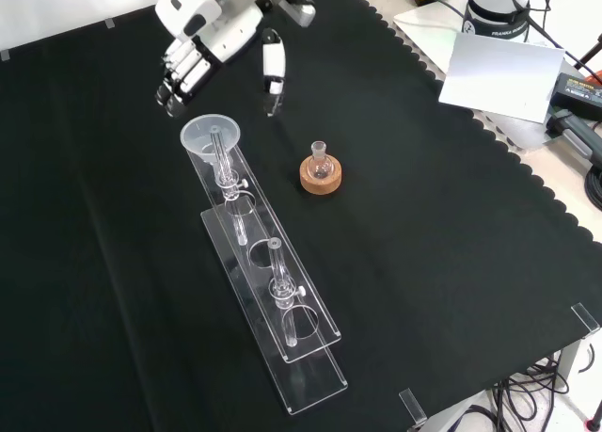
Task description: Pick up the funnel from the transparent funnel stand.
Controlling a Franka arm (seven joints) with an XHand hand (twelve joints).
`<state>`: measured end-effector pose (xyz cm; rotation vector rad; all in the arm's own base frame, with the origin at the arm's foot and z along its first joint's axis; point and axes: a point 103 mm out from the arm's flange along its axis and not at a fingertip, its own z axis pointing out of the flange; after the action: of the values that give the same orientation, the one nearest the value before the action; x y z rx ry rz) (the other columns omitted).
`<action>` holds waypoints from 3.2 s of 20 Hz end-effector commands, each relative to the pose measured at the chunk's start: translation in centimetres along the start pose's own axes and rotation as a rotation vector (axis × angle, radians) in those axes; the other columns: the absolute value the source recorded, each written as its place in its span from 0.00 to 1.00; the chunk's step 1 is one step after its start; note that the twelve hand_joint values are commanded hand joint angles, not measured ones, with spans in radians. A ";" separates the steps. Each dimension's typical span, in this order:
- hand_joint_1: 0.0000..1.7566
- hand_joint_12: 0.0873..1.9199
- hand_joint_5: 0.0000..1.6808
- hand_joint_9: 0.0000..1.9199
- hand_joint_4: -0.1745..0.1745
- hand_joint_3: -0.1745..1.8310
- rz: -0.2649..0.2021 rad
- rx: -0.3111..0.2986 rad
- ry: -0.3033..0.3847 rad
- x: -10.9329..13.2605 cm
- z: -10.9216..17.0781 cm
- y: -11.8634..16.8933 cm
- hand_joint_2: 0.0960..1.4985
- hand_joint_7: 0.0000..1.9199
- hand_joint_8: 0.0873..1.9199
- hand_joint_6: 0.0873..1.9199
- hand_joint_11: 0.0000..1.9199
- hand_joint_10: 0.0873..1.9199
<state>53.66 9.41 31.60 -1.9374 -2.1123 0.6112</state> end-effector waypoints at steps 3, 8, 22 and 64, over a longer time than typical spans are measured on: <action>0.36 0.80 0.00 0.01 0.51 0.19 0.036 0.021 -0.056 1.6 0.4 1.6 0.45 0.00 0.00 0.00 0.07 0.39; 0.37 0.79 0.00 0.01 0.49 0.20 0.044 0.020 -0.048 1.2 0.6 2.8 0.44 0.01 0.01 0.00 0.09 0.40; 0.39 0.78 0.03 0.05 0.46 0.22 0.045 0.052 -0.026 0.6 1.8 5.4 0.43 0.00 0.11 0.00 0.12 0.40; 0.50 0.65 0.38 0.47 0.36 0.37 0.145 -0.151 -0.151 2.2 -1.5 2.4 0.49 0.27 0.34 0.03 0.30 0.23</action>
<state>56.88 11.25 29.32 -2.1540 -2.1406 0.6770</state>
